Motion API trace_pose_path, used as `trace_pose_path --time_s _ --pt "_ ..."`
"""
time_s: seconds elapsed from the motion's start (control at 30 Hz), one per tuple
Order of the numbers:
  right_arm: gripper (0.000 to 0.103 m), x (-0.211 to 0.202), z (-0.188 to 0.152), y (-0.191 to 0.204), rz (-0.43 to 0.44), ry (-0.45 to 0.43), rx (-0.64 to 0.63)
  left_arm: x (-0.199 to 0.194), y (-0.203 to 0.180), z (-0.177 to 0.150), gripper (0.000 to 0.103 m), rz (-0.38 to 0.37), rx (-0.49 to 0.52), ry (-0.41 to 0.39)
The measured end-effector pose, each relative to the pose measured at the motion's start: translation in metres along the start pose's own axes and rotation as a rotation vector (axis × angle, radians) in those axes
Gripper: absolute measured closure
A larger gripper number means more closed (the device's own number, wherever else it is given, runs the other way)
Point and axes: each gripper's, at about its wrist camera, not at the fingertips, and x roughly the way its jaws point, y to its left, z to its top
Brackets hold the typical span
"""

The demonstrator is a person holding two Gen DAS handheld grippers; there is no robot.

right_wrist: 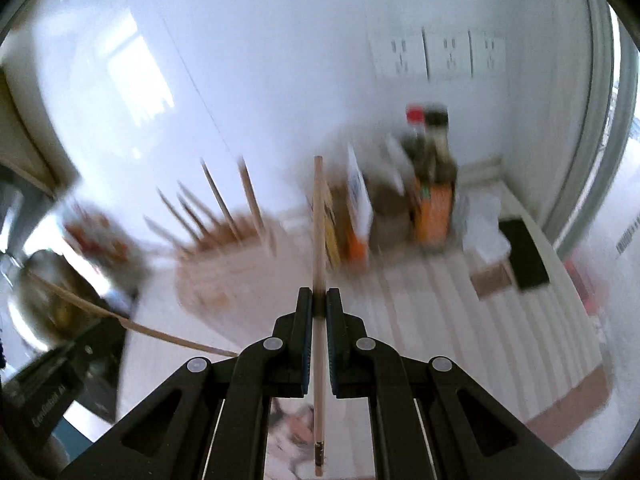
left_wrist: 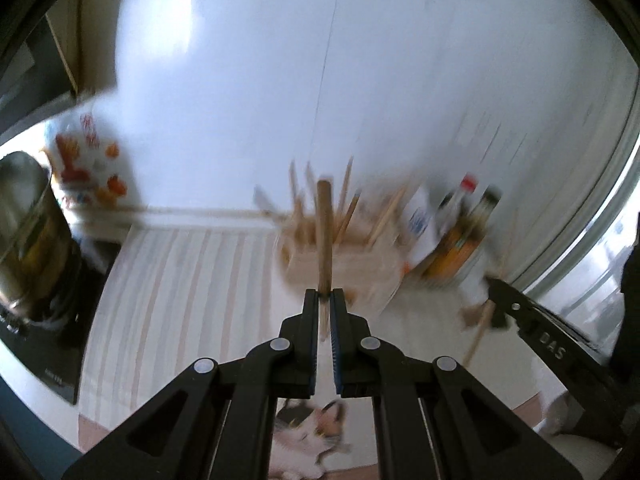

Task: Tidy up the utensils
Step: 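Lift both chopsticks upright and lower them into the pink holder, then open the left tool while the right tool releases its chopstick into the holder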

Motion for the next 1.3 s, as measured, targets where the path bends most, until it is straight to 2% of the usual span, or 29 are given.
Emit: trace_pose_path --time_s 0.13,0.23,0.4,0.57,0.8,1.0,1.1,1.2,1.3 --pt "0.096 -0.022 0.044 0.015 0.068 -0.089 0.018 -0.029 -0.005 0.043 0.100 -0.071 -0.018 -0.077" --pt "0.096 -0.023 0.074 0.027 0.092 -0.144 0.013 -0.039 -0.005 0.068 0.100 -0.092 -0.018 -0.119" --pt "0.096 -0.009 0.116 0.044 0.122 -0.206 0.026 -0.034 -0.004 0.108 0.100 -0.063 0.000 -0.160" --pt "0.096 0.035 0.144 0.060 0.128 -0.221 0.019 -0.002 0.002 0.131 0.100 -0.023 0.014 -0.128" --pt "0.096 0.098 0.144 0.075 0.119 -0.207 -0.022 0.055 0.012 0.133 0.100 0.000 0.000 -0.012" --pt "0.096 0.125 0.132 0.073 0.132 -0.205 -0.026 0.089 0.019 0.122 0.100 0.033 -0.005 0.063" --pt "0.096 0.129 0.129 0.073 0.137 -0.194 -0.046 0.096 0.024 0.118 0.099 0.020 -0.024 0.090" --pt "0.095 0.129 0.126 0.070 0.152 -0.138 -0.077 0.091 0.023 0.116 0.097 0.037 -0.017 0.107" --pt "0.092 0.123 0.123 0.071 0.158 -0.103 -0.101 0.073 0.017 0.114 0.093 0.077 0.018 0.071"
